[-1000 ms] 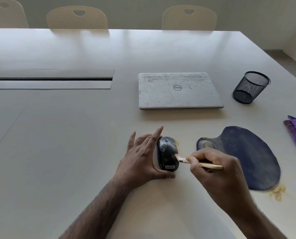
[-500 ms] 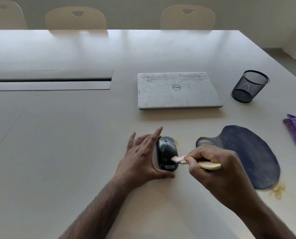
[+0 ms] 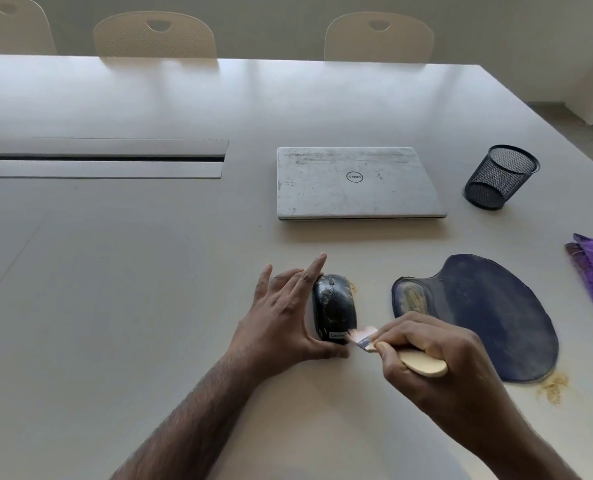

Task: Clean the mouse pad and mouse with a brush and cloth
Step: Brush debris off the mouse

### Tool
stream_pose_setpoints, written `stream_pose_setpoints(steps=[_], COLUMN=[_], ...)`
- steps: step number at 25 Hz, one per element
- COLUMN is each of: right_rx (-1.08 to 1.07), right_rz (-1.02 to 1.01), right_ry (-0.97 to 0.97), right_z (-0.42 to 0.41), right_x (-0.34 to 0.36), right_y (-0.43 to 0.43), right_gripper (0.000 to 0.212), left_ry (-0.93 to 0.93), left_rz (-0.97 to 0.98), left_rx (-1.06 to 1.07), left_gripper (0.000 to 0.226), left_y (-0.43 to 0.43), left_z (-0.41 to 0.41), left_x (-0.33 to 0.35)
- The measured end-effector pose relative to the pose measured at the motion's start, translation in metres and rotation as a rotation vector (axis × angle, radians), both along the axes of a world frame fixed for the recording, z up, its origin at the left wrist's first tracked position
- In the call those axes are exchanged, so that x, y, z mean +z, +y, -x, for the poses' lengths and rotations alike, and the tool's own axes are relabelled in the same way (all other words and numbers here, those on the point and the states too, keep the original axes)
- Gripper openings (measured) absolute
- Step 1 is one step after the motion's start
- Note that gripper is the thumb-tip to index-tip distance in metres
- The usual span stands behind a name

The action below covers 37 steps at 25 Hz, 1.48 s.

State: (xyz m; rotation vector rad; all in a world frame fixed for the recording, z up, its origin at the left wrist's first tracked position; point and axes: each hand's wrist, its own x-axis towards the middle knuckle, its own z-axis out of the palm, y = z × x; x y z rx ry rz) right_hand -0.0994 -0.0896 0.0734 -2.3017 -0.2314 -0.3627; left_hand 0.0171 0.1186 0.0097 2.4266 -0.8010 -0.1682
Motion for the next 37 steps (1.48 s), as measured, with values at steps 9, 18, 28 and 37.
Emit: stream_pose_setpoints(steps=[9,18,28,37], right_rx=[-0.003,-0.163,-0.287,-0.287], right_rz=[-0.029,-0.162,-0.114,-0.165], right_ry=[0.047,-0.073,-0.084,-0.081], right_z=[0.003,-0.014,-0.032,-0.039], right_x=[-0.002,-0.016,-0.018,-0.018], right_y=[-0.001,0.009,0.001,0.002], right_gripper=[0.007,0.007,0.016,0.021], left_ry=[0.007,0.027,0.034,0.035], left_rz=[-0.005,-0.006,-0.003,-0.001], left_rx=[-0.002,-0.009,-0.005,0.0], left_gripper=[0.134,0.136,0.134,0.134], left_y=[0.0,-0.001,-0.001,-0.001], left_z=[0.001,-0.001,-0.001,-0.001], left_x=[0.001,0.001,0.001,0.001])
